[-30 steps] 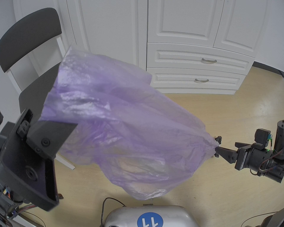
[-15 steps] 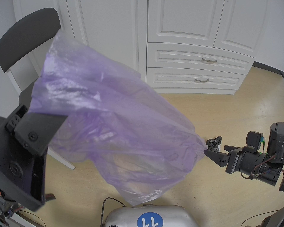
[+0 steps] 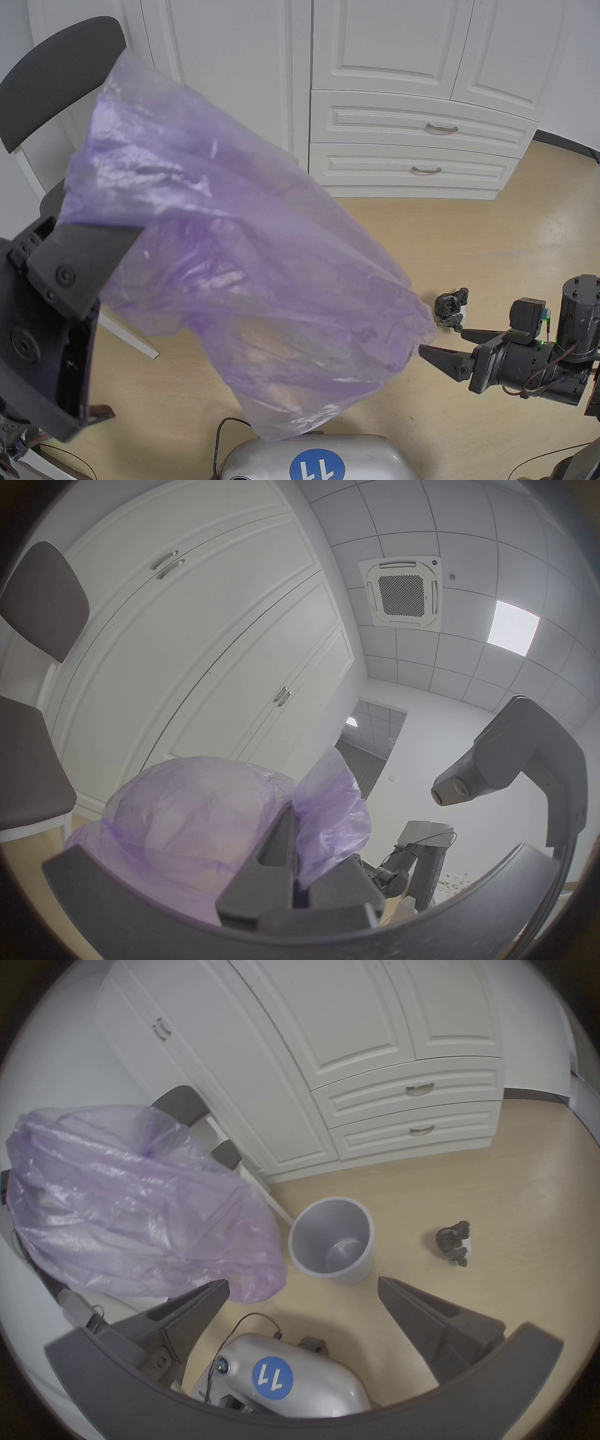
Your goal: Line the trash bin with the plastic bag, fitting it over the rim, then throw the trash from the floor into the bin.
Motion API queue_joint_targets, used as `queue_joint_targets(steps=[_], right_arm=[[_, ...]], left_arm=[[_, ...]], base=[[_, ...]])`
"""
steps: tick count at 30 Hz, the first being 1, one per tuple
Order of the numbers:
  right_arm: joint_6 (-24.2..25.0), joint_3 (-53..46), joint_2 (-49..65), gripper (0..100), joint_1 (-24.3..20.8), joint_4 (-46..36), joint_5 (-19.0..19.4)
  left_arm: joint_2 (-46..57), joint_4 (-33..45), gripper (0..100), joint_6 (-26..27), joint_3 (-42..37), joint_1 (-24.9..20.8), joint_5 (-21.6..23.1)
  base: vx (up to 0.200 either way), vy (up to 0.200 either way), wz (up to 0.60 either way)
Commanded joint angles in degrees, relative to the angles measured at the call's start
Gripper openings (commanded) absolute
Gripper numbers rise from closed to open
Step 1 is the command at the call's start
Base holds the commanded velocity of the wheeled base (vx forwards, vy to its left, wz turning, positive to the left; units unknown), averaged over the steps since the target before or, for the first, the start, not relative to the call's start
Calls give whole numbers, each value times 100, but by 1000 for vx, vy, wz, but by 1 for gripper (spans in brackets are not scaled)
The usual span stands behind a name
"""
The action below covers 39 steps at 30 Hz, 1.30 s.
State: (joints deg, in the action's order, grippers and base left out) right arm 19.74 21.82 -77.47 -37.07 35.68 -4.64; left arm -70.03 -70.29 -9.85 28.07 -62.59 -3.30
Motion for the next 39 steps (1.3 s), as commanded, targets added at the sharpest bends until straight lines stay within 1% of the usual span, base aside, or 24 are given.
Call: queue_joint_targets(steps=[1, 6, 9, 13, 16, 17, 19, 20, 21, 22, 23, 24, 25, 26, 29, 31, 34, 35, 39], right_arm=[[-14, -90, 39, 100, -63, 0, 60], [48, -2, -110, 100, -46, 18, 7], [39, 68, -75, 100, 60, 53, -80], [-5, 147, 92, 100, 429, 88, -107], [65, 191, 83, 100, 517, 194, -89], [145, 209, -84, 100, 526, 404, -72], [461, 165, -427, 100, 446, 809, -54], [795, 121, -743, 100, 359, 1327, -54], [830, 112, -778, 100, 350, 1380, -54], [1190, 6, -1297, 100, 227, 2189, -45], [1313, -64, -1578, 100, 200, 2654, -45], [1401, -161, -1868, 100, 192, 3138, -45], [1419, -196, -1991, 100, 192, 3331, -37], [1472, -319, -2387, 100, 192, 4078, -37], [1603, -565, -2896, 100, 192, 5432, -28], [1709, -723, -3002, 100, 183, 5432, 51], [1744, -767, -2817, 100, 183, 5432, 289], [1797, -793, -2765, 100, 183, 5432, 421], [1841, -793, -2659, 100, 183, 5432, 456]], left_arm=[[-37, -2, 0, 1, -4, 1, -4], [-28, -2, 0, 1, -4, 1, -4], [-10, -2, 0, 1, -13, 1, -4], [-1, -2, 0, 9, -30, -17, -4], [-1, -2, 0, 1, -21, -96, -4], [-28, -37, 0, -8, 5, -175, -4], [-63, -204, 0, -114, 14, -210, -4], [-142, -450, 0, -254, 5, -254, -4], [-151, -486, 0, -272, 5, -254, -4], [-274, -855, 0, -421, -4, -324, -4], [-344, -1039, 0, -465, -21, -368, -4], [-441, -1197, 0, -500, -21, -395, -4], [-476, -1250, 0, -500, -21, -403, -4], [-599, -1408, 0, -509, -39, -430, -12], [-713, -1514, 0, -509, -57, -553, -12], [-757, -1514, 0, -518, -57, -614, -12], [-757, -1531, 0, -536, -57, -623, -12], [-748, -1540, 0, -544, -57, -632, -12], [-722, -1549, 0, -544, -65, -658, -12]], base=[[0, 0, 0], [0, 0, 0], [0, 0, 0], [0, 0, 0], [0, 0, 0], [0, 0, 0], [0, 0, 0], [0, 0, 0], [0, 0, 0], [0, 0, 0], [0, 0, 0], [0, 0, 0], [0, 0, 0], [0, 0, 0], [0, 0, 0], [0, 0, 0], [0, 0, 0], [0, 0, 0], [0, 0, 0]])
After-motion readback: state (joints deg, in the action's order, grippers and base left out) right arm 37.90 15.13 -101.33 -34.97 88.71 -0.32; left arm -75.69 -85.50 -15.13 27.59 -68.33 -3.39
